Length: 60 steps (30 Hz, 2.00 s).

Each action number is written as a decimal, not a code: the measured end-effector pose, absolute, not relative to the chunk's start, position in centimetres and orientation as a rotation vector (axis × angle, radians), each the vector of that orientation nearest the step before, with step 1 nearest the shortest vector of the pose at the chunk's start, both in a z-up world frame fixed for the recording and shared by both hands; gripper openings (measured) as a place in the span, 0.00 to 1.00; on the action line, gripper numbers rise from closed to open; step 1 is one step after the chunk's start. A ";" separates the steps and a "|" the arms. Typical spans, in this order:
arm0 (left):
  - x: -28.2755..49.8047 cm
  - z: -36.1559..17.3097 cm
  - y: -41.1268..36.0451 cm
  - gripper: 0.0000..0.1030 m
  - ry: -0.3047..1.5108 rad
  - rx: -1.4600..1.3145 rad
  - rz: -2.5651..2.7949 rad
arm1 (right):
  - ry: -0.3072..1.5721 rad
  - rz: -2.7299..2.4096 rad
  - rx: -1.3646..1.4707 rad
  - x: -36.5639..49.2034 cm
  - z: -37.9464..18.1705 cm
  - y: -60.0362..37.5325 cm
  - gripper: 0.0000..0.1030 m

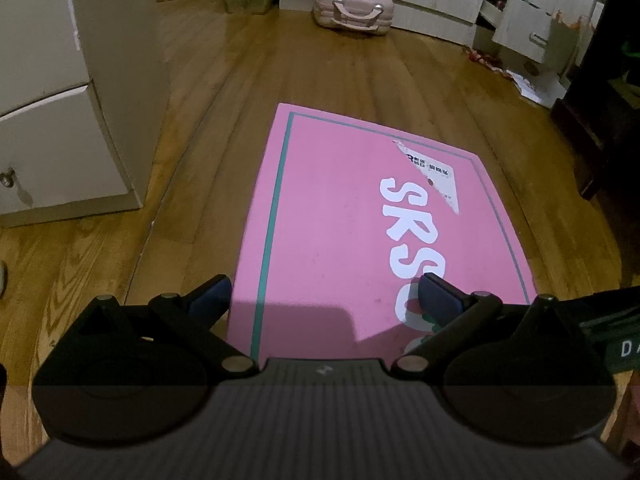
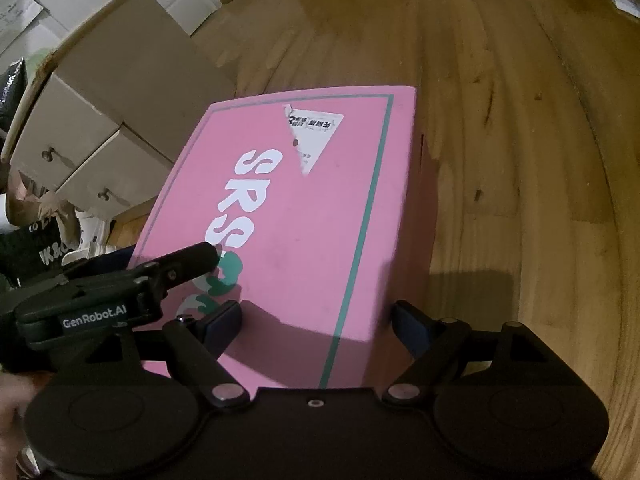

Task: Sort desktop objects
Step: 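Lift the pink lid with both tools and carry it over the open box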

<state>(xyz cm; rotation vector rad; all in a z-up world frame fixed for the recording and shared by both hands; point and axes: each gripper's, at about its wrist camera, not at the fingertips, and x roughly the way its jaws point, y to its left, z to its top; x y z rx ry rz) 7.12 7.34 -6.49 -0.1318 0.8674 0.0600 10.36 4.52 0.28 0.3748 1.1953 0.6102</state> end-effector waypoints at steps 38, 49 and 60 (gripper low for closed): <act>7.9 -9.0 6.4 0.96 0.895 -0.095 0.065 | 1.224 0.591 0.350 10.6 -1.6 5.3 0.81; 7.7 -9.4 6.9 0.96 0.887 -0.122 0.066 | 1.226 0.598 0.347 10.7 -1.6 5.3 0.81; 7.3 -9.8 6.3 0.94 0.916 -0.096 0.076 | 1.239 0.608 0.365 10.9 -2.1 5.2 0.81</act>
